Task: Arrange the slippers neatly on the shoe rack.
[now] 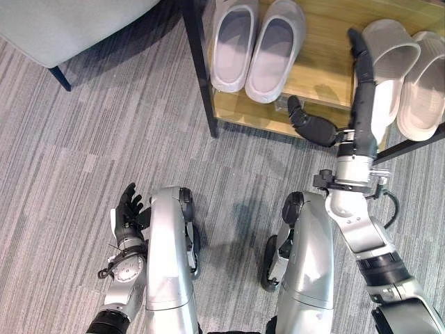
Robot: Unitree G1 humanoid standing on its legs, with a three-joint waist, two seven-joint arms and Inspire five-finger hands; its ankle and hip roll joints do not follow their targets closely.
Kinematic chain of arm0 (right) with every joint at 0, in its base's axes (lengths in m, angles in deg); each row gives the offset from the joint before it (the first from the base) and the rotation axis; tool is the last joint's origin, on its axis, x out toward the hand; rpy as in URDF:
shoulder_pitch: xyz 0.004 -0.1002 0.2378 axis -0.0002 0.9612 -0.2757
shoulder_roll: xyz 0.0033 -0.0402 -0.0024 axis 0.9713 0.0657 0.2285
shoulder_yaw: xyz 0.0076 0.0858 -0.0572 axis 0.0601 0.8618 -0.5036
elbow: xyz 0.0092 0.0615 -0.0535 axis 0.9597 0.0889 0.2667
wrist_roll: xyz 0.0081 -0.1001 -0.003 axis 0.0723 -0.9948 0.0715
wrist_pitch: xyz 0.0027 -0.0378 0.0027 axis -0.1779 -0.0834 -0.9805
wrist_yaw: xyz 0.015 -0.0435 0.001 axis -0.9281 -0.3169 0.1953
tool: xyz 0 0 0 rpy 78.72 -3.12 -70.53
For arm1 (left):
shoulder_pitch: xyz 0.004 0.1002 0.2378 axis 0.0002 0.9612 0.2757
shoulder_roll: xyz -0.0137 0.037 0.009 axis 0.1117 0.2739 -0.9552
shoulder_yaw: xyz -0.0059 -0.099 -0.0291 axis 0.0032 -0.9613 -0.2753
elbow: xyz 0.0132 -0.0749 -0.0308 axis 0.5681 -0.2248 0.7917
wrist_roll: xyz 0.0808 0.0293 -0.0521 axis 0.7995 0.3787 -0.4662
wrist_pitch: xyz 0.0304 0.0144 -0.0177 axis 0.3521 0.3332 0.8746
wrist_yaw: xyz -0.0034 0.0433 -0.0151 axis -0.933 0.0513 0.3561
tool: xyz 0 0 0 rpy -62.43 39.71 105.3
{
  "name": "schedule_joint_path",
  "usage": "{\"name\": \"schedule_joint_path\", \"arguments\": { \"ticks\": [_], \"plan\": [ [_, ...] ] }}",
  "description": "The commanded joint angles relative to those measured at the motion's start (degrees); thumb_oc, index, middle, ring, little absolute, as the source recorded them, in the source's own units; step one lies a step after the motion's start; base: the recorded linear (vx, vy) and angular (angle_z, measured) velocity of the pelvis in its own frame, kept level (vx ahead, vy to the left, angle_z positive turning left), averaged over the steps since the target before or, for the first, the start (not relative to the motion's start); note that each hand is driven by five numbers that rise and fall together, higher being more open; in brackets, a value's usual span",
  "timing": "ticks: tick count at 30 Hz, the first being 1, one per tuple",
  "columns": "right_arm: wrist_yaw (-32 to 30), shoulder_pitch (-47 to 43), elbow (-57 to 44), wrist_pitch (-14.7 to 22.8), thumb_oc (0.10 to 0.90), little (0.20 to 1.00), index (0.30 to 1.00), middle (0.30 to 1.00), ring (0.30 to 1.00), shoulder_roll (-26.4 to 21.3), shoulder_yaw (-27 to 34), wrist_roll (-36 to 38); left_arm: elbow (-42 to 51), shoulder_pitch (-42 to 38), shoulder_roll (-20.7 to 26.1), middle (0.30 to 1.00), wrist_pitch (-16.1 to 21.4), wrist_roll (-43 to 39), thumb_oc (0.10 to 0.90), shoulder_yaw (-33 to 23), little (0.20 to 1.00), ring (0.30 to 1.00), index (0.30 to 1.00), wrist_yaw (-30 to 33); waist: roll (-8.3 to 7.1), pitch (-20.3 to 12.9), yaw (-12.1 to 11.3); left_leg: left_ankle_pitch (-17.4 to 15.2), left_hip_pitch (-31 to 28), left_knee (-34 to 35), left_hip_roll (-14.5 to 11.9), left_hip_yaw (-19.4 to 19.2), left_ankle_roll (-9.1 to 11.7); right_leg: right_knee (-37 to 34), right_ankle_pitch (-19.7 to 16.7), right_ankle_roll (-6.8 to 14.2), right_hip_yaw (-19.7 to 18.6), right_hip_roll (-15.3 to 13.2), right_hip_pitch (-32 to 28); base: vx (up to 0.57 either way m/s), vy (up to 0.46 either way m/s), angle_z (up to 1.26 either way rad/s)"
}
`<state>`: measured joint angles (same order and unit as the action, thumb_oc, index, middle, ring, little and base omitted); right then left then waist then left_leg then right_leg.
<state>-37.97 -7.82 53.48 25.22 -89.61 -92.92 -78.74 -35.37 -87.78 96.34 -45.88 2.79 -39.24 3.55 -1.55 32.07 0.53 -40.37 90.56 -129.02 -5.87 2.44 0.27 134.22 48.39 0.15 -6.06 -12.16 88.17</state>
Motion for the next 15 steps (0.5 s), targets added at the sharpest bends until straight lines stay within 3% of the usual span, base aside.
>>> {"name": "schedule_joint_path", "arguments": {
  "ticks": [1,6,12,15],
  "plan": [
    [-2.9,1.7,-12.0,6.3,0.8,0.9,0.9,0.9,0.9,-1.8,6.1,-5.3,9.5,1.0,-0.6,0.9,5.9,6.1,0.8,1.3,0.9,0.9,0.9,0.1,-0.94,-2.3,-0.6,-3.1,-0.6,0.7,2.8,3.9,-1.2,0.0,-2.4,-3.9,0.5,0.0,1.8,0.0,0.0,0.0],
    [-3.3,11.8,-17.7,5.9,0.8,0.9,0.9,0.9,0.9,-3.9,10.5,-9.4,13.7,3.2,-0.5,0.9,6.4,8.3,0.8,-0.6,0.9,0.9,0.9,2.3,-2.16,-2.3,0.6,-2.6,-0.6,0.3,2.6,4.4,-1.0,-0.2,-2.9,-4.1,0.3,0.6,1.8,-0.01,-0.006,-0.03],
    [-3.6,21.3,-24.0,5.2,0.8,0.9,0.9,0.9,0.9,-5.4,14.3,-16.9,17.4,5.2,1.6,0.9,5.8,14.2,0.8,-2.8,0.9,0.9,0.9,5.4,-3.38,-2.3,3.9,-1.0,-0.6,0.2,2.7,5.3,-0.5,-1.6,-3.9,-4.5,0.7,2.3,1.8,-0.08,-0.014,-0.14],
    [-2.9,23.3,-23.0,4.5,0.8,0.9,0.9,0.9,0.9,-4.3,13.8,-15.5,18.5,4.6,1.7,0.9,5.3,15.7,0.8,-2.0,0.9,0.9,0.9,6.8,-3.47,-2.3,4.6,-0.3,-0.6,0.5,2.8,5.3,-0.5,-1.7,-4.3,-4.4,0.5,2.5,1.8,-0.06,-0.013,-0.05]
  ]
}}
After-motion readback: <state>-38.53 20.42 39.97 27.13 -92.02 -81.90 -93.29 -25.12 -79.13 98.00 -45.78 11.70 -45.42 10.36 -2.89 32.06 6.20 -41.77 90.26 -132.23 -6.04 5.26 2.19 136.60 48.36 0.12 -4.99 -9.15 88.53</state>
